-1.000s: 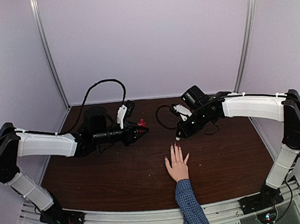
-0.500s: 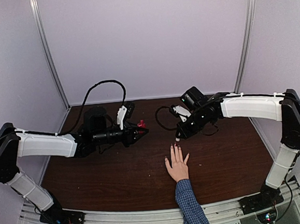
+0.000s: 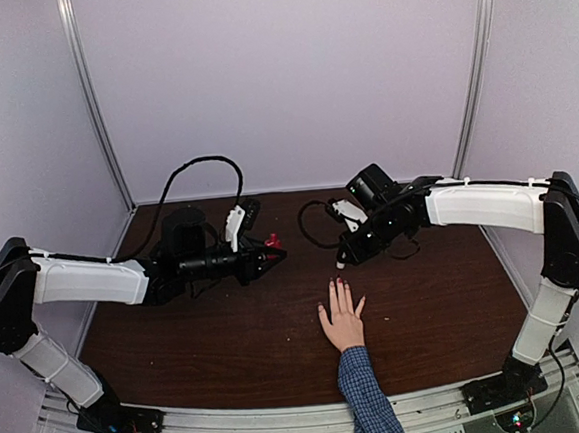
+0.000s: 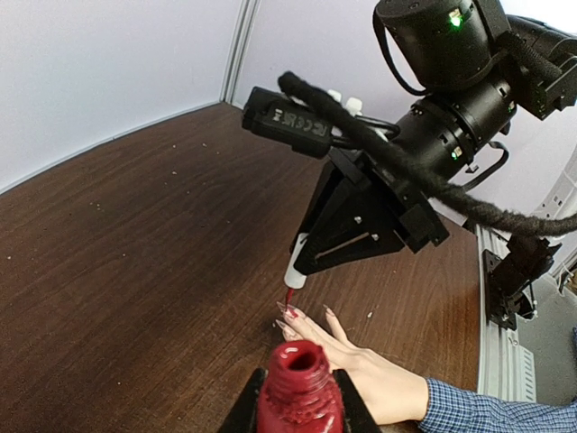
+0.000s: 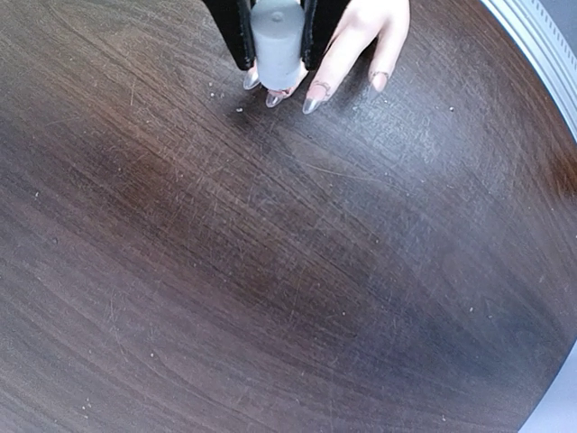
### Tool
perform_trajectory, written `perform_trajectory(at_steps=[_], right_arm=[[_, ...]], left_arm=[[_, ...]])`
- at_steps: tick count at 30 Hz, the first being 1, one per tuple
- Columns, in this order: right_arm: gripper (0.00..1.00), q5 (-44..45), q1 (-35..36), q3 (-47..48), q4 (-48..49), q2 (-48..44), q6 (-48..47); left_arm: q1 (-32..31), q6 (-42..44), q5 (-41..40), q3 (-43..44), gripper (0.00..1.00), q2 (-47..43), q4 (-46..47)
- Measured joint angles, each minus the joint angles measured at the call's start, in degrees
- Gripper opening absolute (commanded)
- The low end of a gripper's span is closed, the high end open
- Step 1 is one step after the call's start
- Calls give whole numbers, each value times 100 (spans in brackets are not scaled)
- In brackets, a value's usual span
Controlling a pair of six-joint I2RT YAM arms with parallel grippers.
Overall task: Paint the nails
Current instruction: Paint the hand on the nail.
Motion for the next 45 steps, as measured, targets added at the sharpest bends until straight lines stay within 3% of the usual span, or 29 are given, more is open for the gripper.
perform_trajectory(at_steps=[45], right_arm=[[0, 216, 20, 114, 39, 50, -2]], left_arm=[[0, 7, -2, -68, 0, -42, -2]])
